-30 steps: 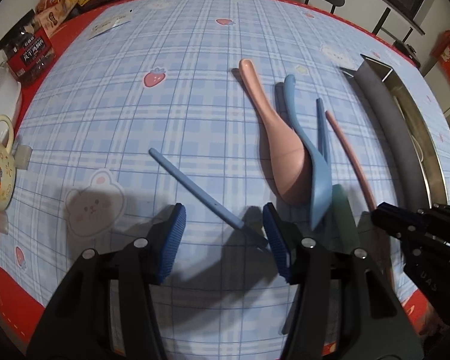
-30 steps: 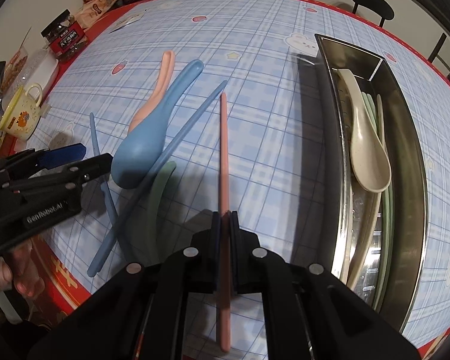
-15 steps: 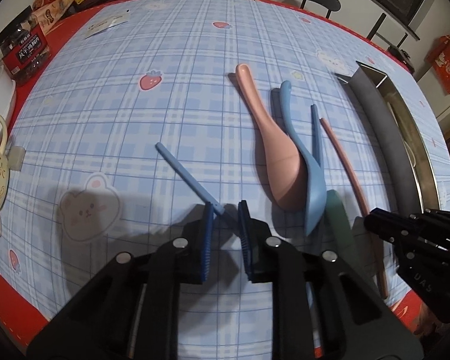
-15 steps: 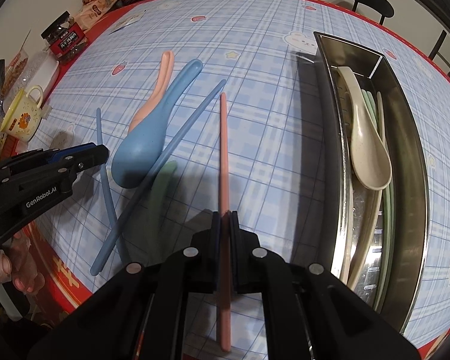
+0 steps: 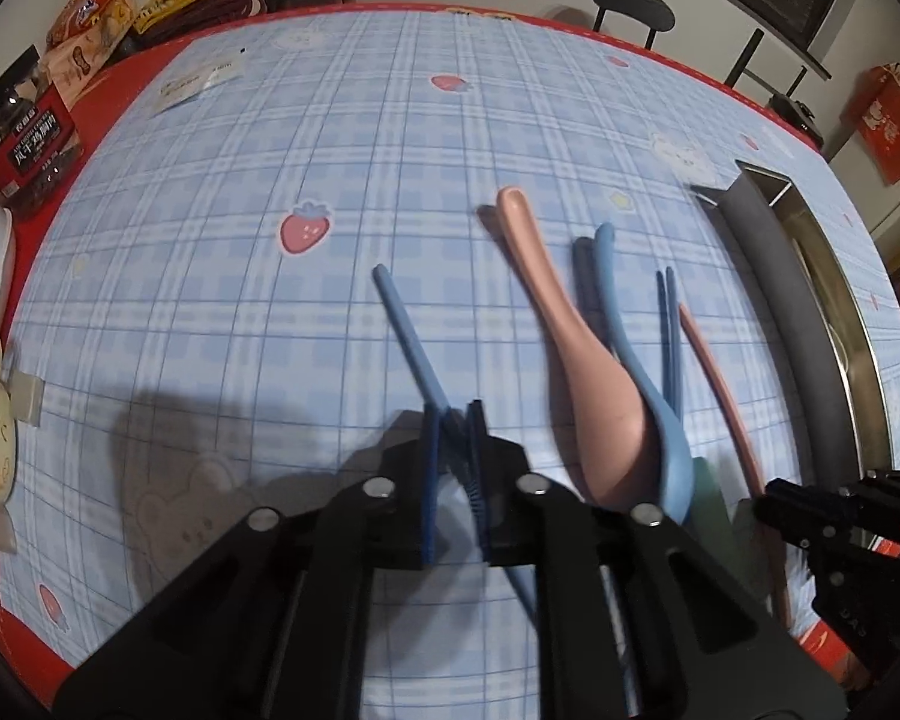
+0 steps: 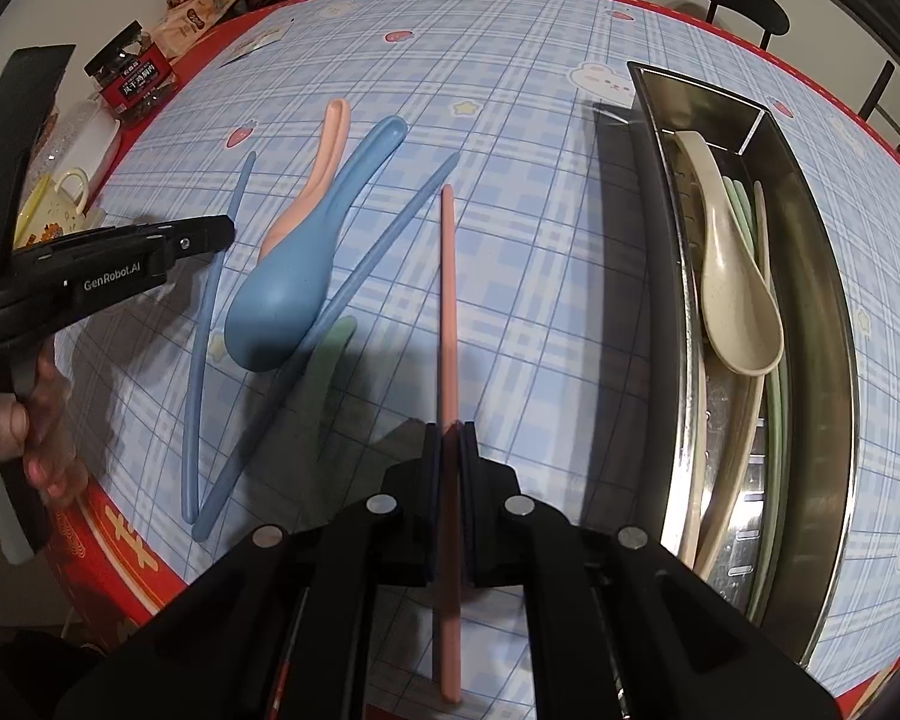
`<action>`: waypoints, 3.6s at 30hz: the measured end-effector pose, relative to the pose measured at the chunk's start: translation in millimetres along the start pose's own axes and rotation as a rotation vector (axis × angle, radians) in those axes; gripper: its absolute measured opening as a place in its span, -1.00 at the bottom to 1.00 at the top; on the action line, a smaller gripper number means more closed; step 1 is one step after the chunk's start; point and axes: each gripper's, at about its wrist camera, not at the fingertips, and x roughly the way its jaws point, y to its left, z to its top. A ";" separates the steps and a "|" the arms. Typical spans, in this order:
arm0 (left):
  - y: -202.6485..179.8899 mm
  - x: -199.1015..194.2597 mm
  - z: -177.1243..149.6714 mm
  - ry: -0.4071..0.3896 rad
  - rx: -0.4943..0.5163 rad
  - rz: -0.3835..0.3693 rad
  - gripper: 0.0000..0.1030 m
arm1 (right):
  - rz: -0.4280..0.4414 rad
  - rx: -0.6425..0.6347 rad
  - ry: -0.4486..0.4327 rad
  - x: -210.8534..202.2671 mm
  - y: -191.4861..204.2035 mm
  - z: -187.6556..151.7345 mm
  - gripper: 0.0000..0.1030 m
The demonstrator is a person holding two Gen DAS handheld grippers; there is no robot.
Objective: Organize utensils
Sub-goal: 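Grasp a blue chopstick with the left tool while the right tool grasps a pink chopstick, then carry the blue chopstick with the left tool while the right tool carries the pink chopstick to the tray, then open the left tool over the tray while the right tool releases its pink chopstick inside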
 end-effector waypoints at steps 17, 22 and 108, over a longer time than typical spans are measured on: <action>-32.9 -12.9 -43.7 0.014 0.097 0.092 -0.34 | 0.004 0.001 -0.009 -0.6 -1.6 -1.6 -0.87; -18.8 -14.6 -41.3 0.013 0.066 0.080 -0.74 | 0.001 -0.004 -0.011 -0.5 -1.3 -1.8 -0.87; -154.0 15.4 37.7 0.230 -0.368 -0.555 -0.80 | -0.049 0.263 -0.125 -48.0 -147.4 6.6 -0.87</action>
